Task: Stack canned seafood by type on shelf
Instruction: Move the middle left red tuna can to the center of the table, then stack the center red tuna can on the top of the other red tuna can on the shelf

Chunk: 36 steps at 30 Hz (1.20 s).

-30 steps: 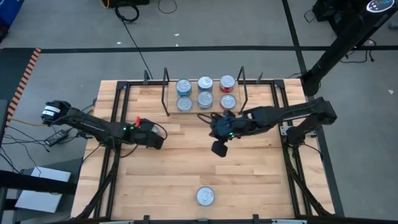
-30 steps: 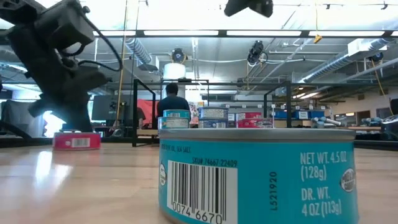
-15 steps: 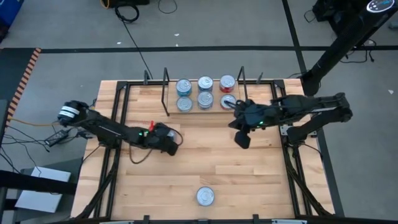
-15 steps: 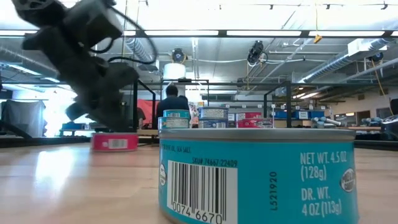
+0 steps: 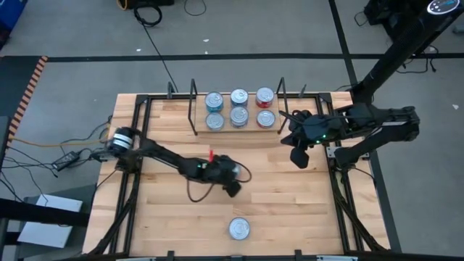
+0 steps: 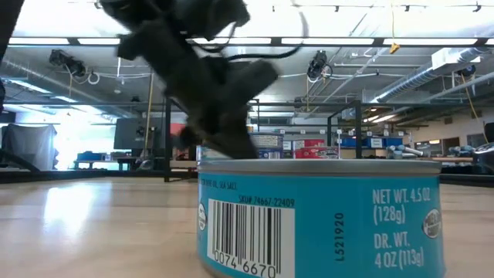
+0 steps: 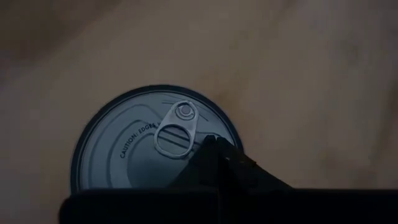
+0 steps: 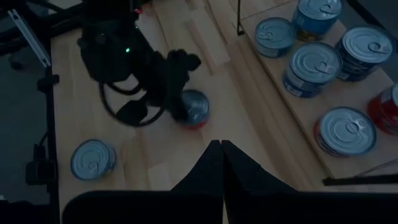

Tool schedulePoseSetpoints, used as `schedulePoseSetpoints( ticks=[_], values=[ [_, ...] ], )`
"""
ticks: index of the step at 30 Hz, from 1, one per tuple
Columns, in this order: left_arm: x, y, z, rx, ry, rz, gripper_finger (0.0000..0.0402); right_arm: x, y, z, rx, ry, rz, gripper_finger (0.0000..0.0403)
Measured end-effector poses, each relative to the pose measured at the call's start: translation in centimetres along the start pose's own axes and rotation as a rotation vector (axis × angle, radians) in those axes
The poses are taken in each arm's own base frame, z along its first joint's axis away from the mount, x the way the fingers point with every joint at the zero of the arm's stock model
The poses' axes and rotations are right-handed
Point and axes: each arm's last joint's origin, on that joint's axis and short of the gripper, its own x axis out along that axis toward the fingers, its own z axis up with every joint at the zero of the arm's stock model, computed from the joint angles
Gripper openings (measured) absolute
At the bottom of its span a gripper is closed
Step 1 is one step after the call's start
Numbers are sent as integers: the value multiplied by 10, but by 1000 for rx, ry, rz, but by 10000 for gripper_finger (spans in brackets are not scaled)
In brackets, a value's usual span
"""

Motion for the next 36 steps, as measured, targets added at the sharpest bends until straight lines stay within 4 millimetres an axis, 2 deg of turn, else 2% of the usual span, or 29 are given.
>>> schedulePoseSetpoints(
  ticks=[4, 8, 14, 17, 19, 24, 27, 31, 36],
  values=[
    [18, -27, 13, 46, 5, -119, 0, -5, -3, -4, -6, 16, 0, 2],
    [15, -44, 33, 159, -7, -196, 0, -8, -4, -5, -38, 13, 8, 2],
    [-4, -35, 72, 187, -77, -295, 0, -6, -3, -3, -111, 6, 14, 2],
    [-7, -31, 81, 180, -149, -414, 0, 0, 2, 1, -129, -15, 28, 2],
    [-4, -26, 79, 173, -191, -506, 0, 7, 7, 0, -136, -32, 47, 2],
    [7, 3, 57, 132, -293, -618, 0, 42, 28, -25, -85, -14, 109, 2],
    [9, 24, 42, 112, -327, -678, 0, 69, 45, -50, -39, -25, 164, 2],
    [14, 49, 23, 128, -296, -661, 0, 109, 67, -87, 7, -56, 238, 2],
    [16, 63, 16, 173, -278, -651, 0, 160, 84, -128, -7, -9, 181, 1]
  ],
)
